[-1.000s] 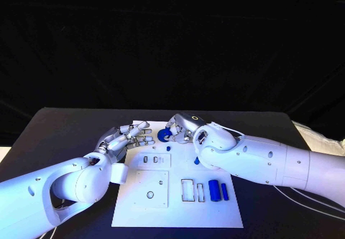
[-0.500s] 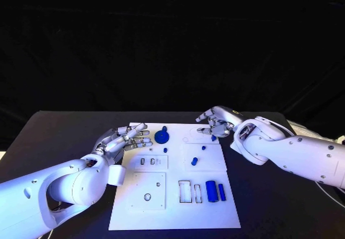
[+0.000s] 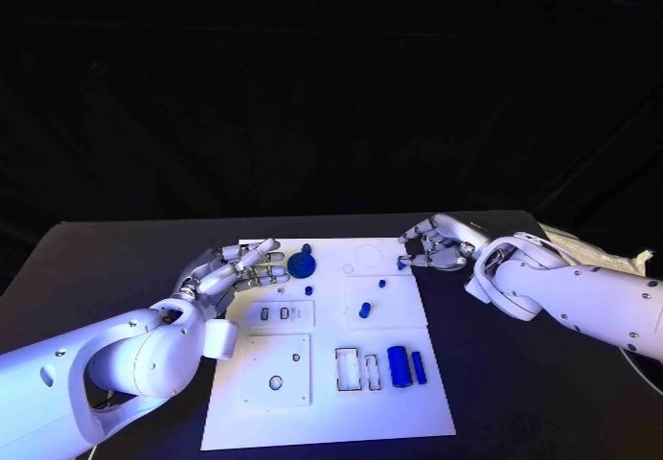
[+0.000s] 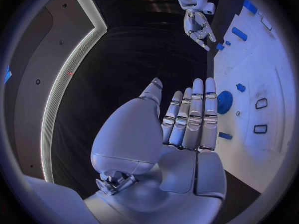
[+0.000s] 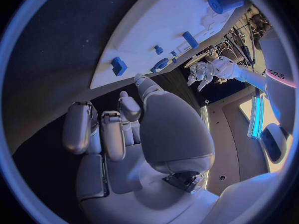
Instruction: Assemble the parts on the task board
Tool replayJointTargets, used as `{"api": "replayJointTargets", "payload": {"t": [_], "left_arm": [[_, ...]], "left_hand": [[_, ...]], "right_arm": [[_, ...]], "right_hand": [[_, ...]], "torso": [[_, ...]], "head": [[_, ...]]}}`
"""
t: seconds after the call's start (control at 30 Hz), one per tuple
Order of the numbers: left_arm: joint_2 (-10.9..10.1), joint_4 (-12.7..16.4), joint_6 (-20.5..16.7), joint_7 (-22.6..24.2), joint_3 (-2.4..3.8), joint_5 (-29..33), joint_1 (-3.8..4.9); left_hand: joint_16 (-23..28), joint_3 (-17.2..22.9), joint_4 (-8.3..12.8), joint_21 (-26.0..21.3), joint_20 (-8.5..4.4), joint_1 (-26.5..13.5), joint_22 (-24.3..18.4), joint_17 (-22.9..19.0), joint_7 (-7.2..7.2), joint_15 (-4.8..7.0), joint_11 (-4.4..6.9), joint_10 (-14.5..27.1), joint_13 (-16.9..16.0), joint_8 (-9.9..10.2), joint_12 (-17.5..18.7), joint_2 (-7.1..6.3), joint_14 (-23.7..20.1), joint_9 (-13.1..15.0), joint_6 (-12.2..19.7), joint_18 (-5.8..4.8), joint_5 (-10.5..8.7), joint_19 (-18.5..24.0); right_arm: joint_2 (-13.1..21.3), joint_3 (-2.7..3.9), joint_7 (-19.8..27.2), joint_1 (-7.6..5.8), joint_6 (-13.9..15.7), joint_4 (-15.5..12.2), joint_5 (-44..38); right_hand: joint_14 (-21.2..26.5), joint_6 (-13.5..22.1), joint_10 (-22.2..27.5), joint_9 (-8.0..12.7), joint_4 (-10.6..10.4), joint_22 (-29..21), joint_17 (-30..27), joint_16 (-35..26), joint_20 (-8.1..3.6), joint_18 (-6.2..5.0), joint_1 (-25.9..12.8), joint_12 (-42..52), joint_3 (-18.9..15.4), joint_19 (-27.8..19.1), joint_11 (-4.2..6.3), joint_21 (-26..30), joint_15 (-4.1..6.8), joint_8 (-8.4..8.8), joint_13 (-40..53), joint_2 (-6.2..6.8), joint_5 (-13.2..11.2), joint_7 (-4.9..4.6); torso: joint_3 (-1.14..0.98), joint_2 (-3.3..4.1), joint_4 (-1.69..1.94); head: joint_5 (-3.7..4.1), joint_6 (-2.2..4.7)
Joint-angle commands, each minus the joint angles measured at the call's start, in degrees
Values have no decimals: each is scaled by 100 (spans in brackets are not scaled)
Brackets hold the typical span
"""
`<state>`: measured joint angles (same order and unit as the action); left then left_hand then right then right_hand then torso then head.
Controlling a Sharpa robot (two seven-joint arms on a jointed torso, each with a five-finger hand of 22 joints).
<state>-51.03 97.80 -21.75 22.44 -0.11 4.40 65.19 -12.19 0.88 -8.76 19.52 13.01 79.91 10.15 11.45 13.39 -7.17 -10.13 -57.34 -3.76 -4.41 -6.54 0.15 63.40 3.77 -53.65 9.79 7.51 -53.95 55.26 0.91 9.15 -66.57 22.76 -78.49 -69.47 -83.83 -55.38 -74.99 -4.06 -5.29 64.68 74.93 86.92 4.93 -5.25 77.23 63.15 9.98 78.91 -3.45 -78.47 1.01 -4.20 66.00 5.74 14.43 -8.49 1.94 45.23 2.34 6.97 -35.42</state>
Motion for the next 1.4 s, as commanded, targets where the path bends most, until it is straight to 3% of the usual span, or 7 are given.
{"api": "replayJointTargets", "payload": {"t": [0.03,0.23,0.6,1.03,1.4], "left_arm": [[19,-8,132,23,2,-70,0],[20,-36,129,22,2,-72,-2],[29,-53,132,23,2,-79,-3],[37,-61,133,17,2,-87,-4],[39,-61,134,13,2,-89,-4]], "left_hand": [[34,3,45,26,14,-9,7,5,9,5,-14,-6,1,14,14,64,-22,1,2,49,-5,16],[34,3,45,26,14,-9,7,5,9,5,-14,-6,1,14,14,64,-22,1,2,49,-5,16],[34,3,45,26,14,-9,7,5,9,5,-14,-6,1,14,14,64,-22,1,2,49,-5,16],[36,2,51,27,13,-8,7,9,9,6,-14,-7,1,15,16,66,-21,1,0,49,-5,16],[36,2,51,27,13,-8,7,9,9,6,-14,-7,1,15,16,66,-21,1,0,49,-5,16]], "right_arm": [[-35,2,123,40,-269,87,130],[-77,1,86,98,-340,238,87],[-246,2,75,170,-384,491,62],[-353,2,77,192,-376,598,62],[-391,2,126,193,-320,614,161]], "right_hand": [[-483,-13,42,7,37,-10,858,8,-5,33,34,-23,-3,22,9,-10,-1,15,-10,19,-11,-8],[-480,-9,51,8,40,-13,847,2,-3,32,25,-36,-22,19,6,-9,-3,19,-21,37,-15,-8],[-479,-10,42,8,42,-12,847,2,-2,32,27,-20,-27,19,7,-9,-3,19,-7,34,-16,-8],[-484,-199,-68,-19,71,25,870,10,-13,37,76,120,21,32,37,-31,17,-58,102,-118,-140,24],[-498,-517,-202,-57,123,104,931,36,-60,50,123,313,126,68,110,-73,75,-183,263,-261,-361,112]], "torso": [[-2,2,6],[14,-4,-6],[17,-10,-2],[20,-15,-2],[22,-16,4]], "head": [[-2,-25],[-13,-59],[-14,-85],[-22,-106],[-15,-115]]}}
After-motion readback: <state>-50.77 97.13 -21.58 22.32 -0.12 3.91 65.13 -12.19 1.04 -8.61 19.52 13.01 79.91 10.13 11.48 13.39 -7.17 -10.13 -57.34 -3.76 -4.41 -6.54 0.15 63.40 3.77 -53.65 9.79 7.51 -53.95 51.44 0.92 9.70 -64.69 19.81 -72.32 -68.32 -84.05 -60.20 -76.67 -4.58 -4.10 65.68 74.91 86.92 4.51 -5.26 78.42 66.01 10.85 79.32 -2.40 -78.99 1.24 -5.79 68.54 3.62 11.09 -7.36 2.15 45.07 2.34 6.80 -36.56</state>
